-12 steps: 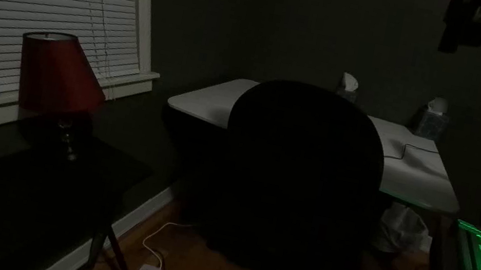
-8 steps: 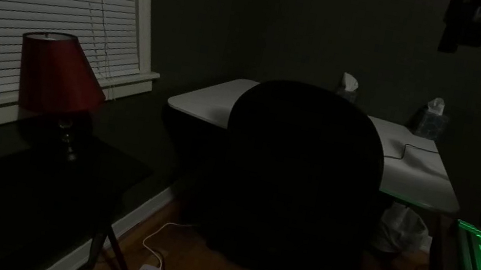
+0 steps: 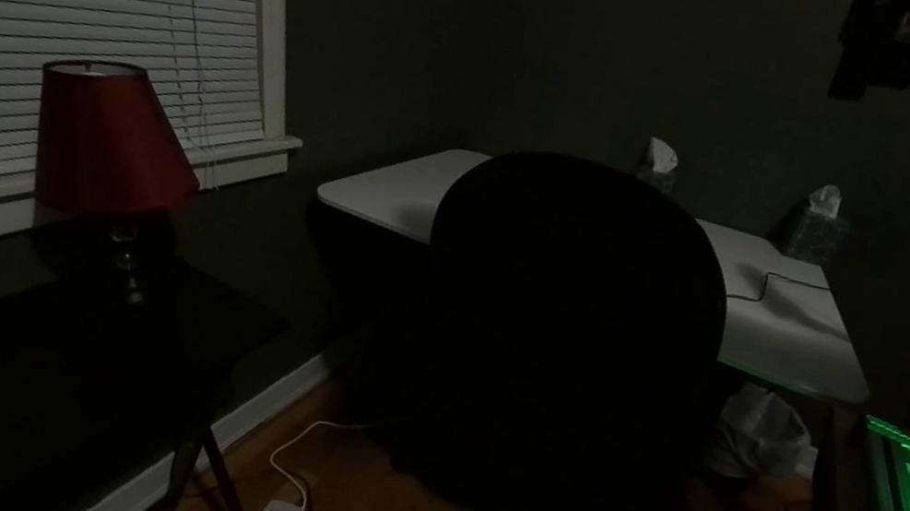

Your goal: Push the black chair out from underneath the table.

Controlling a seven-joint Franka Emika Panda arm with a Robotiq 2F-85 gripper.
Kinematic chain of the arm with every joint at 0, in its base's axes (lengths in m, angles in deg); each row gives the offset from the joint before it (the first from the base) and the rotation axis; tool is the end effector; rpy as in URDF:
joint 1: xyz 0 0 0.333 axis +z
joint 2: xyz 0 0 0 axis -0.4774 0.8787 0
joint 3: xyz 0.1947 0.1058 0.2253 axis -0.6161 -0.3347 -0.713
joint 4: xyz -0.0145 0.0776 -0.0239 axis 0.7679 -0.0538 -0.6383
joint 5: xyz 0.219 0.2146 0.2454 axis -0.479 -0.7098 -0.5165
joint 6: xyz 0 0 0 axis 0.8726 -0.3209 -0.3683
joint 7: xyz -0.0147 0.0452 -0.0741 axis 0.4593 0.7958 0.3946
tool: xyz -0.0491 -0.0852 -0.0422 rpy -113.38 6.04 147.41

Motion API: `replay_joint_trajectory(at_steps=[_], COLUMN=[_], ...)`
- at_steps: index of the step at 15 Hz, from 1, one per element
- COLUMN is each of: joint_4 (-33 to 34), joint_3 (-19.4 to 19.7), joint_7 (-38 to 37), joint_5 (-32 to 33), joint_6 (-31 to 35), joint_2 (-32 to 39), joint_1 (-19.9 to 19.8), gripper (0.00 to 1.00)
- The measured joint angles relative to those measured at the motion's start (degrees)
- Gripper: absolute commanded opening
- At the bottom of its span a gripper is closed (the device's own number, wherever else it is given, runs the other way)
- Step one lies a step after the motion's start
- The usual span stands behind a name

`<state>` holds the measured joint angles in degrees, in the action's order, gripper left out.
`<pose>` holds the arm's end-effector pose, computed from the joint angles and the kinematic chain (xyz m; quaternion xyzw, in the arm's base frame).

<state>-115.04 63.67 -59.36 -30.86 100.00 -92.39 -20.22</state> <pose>0.2863 0.0691 0.5604 -0.9946 -0.0842 0.0180 0.0576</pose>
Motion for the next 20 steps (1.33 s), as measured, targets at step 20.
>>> replay_joint_trajectory(at_steps=[20], joint_4=[0.04], joint_3=[0.52], joint_7=[-2.2], joint_5=[0.0], joint_6=[7.41], joint_2=[2.45], joint_1=[-4.41], gripper=[1.0])
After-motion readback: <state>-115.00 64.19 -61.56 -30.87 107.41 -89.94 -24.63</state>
